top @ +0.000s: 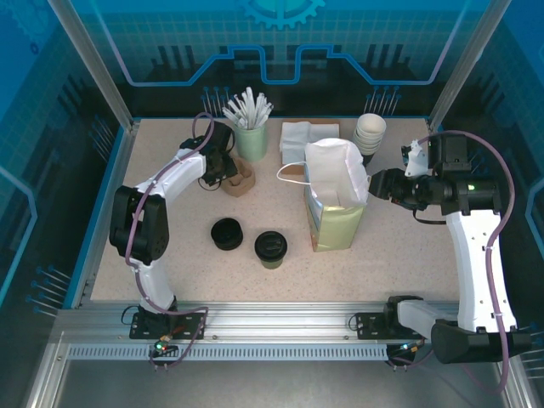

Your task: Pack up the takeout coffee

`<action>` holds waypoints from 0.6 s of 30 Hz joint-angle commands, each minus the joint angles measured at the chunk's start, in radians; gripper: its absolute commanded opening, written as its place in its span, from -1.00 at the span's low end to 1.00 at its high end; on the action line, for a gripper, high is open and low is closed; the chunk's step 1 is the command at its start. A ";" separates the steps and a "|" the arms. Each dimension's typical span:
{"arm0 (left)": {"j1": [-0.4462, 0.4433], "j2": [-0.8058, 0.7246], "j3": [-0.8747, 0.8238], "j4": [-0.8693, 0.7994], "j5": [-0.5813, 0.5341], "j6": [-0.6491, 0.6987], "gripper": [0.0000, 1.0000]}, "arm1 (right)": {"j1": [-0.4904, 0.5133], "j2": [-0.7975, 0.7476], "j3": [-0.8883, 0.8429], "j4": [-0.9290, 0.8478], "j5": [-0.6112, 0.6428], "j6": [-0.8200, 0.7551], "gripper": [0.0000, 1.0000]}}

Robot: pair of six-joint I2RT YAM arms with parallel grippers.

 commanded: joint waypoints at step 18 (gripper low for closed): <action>0.008 0.014 0.038 -0.027 0.002 0.014 -0.34 | -0.018 -0.018 -0.030 0.006 -0.003 -0.021 0.08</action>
